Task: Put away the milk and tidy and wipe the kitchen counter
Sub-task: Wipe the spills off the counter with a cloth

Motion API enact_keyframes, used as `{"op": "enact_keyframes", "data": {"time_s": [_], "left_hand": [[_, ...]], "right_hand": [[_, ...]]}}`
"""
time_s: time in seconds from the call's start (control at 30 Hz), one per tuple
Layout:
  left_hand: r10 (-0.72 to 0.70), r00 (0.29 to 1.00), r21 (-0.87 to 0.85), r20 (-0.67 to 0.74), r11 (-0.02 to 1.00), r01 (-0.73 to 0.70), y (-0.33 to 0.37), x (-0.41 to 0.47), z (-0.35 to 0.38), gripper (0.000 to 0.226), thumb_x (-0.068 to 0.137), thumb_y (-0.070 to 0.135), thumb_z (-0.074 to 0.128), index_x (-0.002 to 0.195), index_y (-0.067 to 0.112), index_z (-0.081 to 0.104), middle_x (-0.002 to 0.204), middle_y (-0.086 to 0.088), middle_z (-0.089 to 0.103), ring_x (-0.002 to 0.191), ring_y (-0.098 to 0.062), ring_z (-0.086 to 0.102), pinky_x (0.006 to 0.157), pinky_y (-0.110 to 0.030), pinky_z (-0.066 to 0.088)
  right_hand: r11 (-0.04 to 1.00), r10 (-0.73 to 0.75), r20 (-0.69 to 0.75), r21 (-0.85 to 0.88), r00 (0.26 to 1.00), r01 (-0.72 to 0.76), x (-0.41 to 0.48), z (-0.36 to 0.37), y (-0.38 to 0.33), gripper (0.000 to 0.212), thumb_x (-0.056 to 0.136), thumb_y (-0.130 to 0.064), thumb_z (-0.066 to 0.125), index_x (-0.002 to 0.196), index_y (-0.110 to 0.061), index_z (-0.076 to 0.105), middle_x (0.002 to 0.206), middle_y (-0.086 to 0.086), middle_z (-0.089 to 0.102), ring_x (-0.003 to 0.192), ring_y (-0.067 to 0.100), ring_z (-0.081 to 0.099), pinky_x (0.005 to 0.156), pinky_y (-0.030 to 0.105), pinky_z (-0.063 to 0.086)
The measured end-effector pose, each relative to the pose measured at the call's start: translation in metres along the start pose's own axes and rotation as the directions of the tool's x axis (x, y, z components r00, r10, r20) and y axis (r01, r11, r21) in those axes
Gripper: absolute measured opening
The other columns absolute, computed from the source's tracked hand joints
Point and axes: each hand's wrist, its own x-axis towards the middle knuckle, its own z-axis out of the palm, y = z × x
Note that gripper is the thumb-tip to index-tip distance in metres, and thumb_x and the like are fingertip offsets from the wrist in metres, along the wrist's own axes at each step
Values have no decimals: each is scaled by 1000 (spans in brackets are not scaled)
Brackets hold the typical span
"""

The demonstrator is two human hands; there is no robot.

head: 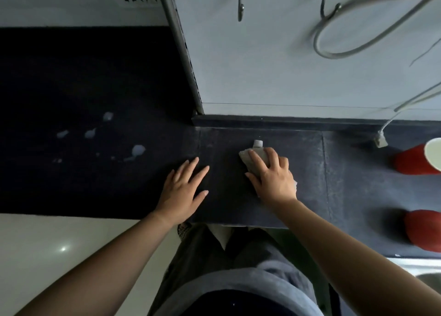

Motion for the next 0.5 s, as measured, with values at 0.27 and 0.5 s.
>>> {"op": "enact_keyframes", "data": {"time_s": [0.27, 0.5], "left_hand": [[-34, 996, -164, -79, 986, 21, -8, -6, -28, 55, 93, 43, 44, 144, 24, 32, 153, 0, 30, 140, -18, 25, 112, -43, 28], [-153, 973, -280, -173, 955, 101, -78, -44, -54, 50, 93, 40, 46, 138, 20, 41, 142, 1, 45, 132, -14, 38, 107, -36, 36]], "right_hand": [[975, -81, 21, 211, 997, 75, 10, -12, -37, 51, 87, -43, 55, 134, -26, 42, 126, 12, 44, 105, 35, 48, 77, 41, 48], [925, -197, 29, 338, 980, 176, 21, -3, -140, 43, 89, -52, 45, 124, -27, 48, 116, 7, 52, 96, 32, 56, 75, 36, 48]]}}
